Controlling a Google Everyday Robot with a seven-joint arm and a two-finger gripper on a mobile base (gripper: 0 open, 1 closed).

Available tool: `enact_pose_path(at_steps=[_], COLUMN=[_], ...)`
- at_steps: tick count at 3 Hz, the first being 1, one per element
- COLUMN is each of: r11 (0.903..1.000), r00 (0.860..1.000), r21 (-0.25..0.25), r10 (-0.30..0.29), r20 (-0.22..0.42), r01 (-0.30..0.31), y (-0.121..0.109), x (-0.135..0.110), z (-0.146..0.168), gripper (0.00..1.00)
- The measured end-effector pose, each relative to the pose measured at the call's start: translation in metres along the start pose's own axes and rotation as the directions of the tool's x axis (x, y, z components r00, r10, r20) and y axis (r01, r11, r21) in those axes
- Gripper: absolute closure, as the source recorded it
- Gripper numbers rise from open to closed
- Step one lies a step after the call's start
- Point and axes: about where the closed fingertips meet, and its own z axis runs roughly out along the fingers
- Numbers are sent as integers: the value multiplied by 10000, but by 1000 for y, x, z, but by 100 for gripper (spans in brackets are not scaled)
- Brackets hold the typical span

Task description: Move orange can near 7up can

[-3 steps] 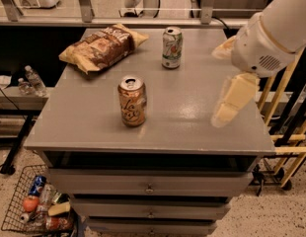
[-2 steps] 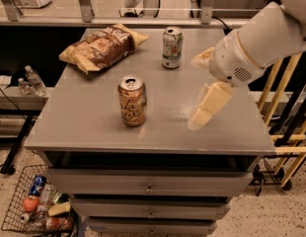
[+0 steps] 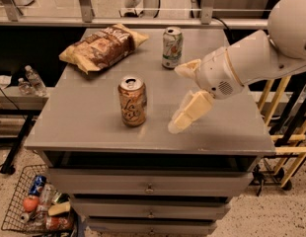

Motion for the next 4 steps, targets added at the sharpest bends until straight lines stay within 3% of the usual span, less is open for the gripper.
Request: enact_pose_path(at_steps=[1,2,3,4], r11=[10000,9999,9998,9998], r00=[10000,9993,9956,9910], r21=[6,57,167,-120], r10=[-17,122,107,164], r20=[-45,365,935,1332], r01=[17,-124,-123,-149], y=[0,-1,-6,-12], x=[1,3,1,1], z=[0,4,20,48], gripper=[0,0,0,0])
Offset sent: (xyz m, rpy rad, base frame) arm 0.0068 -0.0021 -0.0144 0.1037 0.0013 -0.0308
